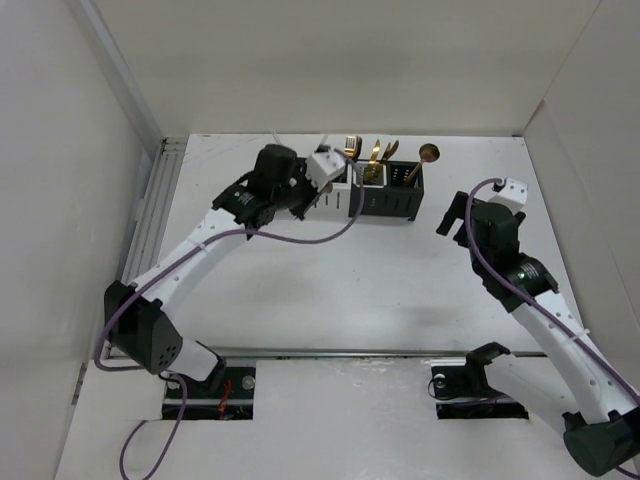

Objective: Sort the eating utensils into containers

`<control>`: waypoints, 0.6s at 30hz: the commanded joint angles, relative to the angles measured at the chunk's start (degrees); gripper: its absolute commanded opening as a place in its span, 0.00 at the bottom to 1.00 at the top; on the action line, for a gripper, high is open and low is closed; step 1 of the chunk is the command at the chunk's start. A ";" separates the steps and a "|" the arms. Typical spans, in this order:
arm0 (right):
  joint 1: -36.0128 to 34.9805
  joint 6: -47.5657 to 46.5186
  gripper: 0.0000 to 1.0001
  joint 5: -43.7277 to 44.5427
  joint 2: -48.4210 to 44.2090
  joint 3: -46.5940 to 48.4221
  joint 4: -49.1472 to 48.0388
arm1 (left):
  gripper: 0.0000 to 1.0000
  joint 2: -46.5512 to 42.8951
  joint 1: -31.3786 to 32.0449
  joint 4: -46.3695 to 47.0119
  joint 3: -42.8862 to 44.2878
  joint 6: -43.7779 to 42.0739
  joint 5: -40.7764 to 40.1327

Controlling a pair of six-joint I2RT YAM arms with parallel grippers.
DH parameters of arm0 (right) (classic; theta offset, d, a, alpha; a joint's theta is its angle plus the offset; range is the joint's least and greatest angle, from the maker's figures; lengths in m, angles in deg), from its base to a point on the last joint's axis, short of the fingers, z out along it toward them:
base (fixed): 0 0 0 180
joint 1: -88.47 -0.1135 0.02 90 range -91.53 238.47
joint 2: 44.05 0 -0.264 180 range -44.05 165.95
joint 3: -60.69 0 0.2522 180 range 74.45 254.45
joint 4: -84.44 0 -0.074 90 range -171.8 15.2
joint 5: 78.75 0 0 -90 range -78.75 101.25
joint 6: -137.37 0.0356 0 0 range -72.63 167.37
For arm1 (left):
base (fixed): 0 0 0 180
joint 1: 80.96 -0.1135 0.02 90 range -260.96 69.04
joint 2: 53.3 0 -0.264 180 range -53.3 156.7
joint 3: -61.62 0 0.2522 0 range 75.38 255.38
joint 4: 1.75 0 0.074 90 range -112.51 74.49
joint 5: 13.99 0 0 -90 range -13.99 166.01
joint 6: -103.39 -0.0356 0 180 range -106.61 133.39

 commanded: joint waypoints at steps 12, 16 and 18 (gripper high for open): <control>4.40 1.37 0.99 -2.75 5.23 4.49 -0.43 | 0.00 37.28 4.32 32.62 42.19 19.74 11.30; 4.40 1.37 0.99 -2.12 4.62 6.69 4.06 | 0.00 43.17 4.85 41.85 44.39 23.43 8.85; 4.40 1.37 0.99 -0.90 4.00 7.57 5.99 | 0.00 45.90 4.85 44.41 45.10 24.84 8.84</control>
